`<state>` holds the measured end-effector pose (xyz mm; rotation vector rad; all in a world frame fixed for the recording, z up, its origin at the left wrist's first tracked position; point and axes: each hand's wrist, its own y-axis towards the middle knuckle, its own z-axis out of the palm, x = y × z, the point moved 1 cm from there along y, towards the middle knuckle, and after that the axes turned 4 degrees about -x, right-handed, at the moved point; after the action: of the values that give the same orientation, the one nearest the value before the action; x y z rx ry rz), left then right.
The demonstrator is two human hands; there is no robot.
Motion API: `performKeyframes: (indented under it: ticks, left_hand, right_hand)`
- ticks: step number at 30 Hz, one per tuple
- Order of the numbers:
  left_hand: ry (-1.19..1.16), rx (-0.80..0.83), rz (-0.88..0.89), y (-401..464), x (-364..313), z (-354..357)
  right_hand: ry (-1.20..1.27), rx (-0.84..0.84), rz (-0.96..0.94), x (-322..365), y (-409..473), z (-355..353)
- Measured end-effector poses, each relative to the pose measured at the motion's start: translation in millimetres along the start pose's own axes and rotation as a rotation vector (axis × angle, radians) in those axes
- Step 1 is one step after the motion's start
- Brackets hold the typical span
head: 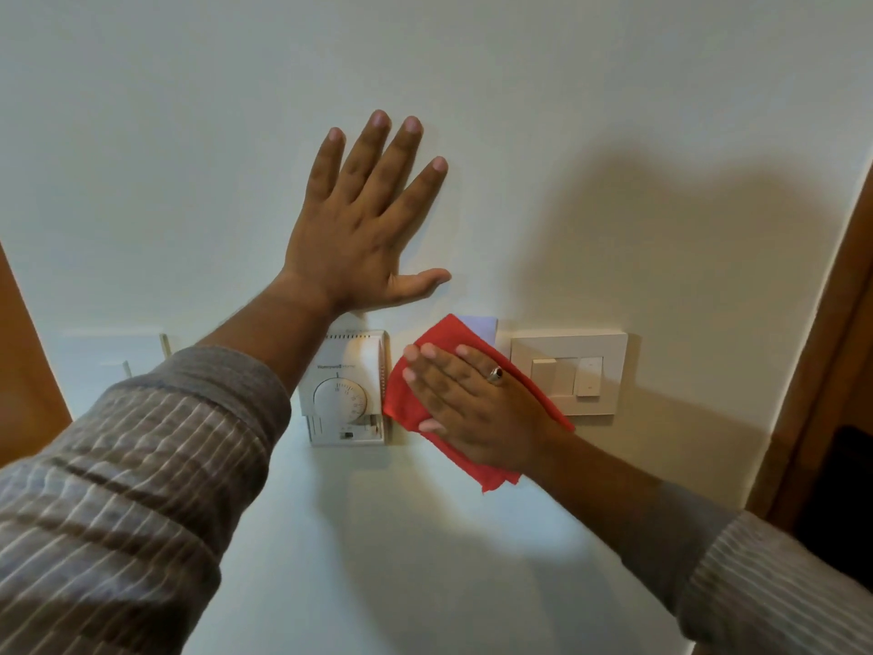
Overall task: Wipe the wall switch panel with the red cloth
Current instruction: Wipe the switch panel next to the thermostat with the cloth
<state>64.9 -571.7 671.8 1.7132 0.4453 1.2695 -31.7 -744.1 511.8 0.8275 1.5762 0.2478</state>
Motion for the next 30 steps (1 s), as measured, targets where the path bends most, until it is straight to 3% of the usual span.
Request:
performKeyframes:
  ticks: [2, 6, 8, 10, 15, 16, 19, 21, 26, 30]
  left_hand:
    - [0.005, -0.006, 0.004, -0.1, 0.1, -0.3]
    - [-0.004, 0.001, 0.001, 1.3, 0.0, -1.2]
    - [-0.001, 0.009, 0.005, 2.4, 0.7, -1.5]
    - [-0.002, 0.017, -0.002, 3.0, 1.4, -2.5]
    - [0.012, 0.015, 0.003, 1.9, 0.1, -2.2]
    - [0.011, 0.021, 0.004, 2.2, 0.2, -2.3]
    - [-0.003, 0.039, -0.002, 1.8, -1.2, -4.0]
    - [-0.013, 0.043, 0.005, 1.7, -1.2, -5.2]
    - [-0.021, 0.060, 0.005, 2.6, 0.2, -6.4]
    - [-0.025, 0.122, 0.006, 4.2, -0.4, -10.5]
  right_hand:
    - [-0.012, -0.024, 0.049, 8.8, -5.9, 2.6]
    - [0.119, 0.007, -0.300, -4.4, -19.0, 6.8]
    - [0.150, 0.047, -0.386, -16.6, -18.1, 6.3]
    - [0.148, 0.027, -0.309, -21.9, -14.2, 3.4]
    - [0.059, -0.051, 0.111, -3.9, -11.1, 0.2]
    - [0.056, -0.052, 0.108, 1.1, -13.4, 2.5]
    - [0.087, -0.011, -0.214, -0.1, -25.6, 8.5]
    - [0.124, 0.015, -0.316, -9.7, -28.9, 7.1]
    - [0.102, -0.012, 0.076, 2.2, -37.6, -1.5]
    - [0.083, 0.029, 0.061, 7.0, -44.2, -2.7]
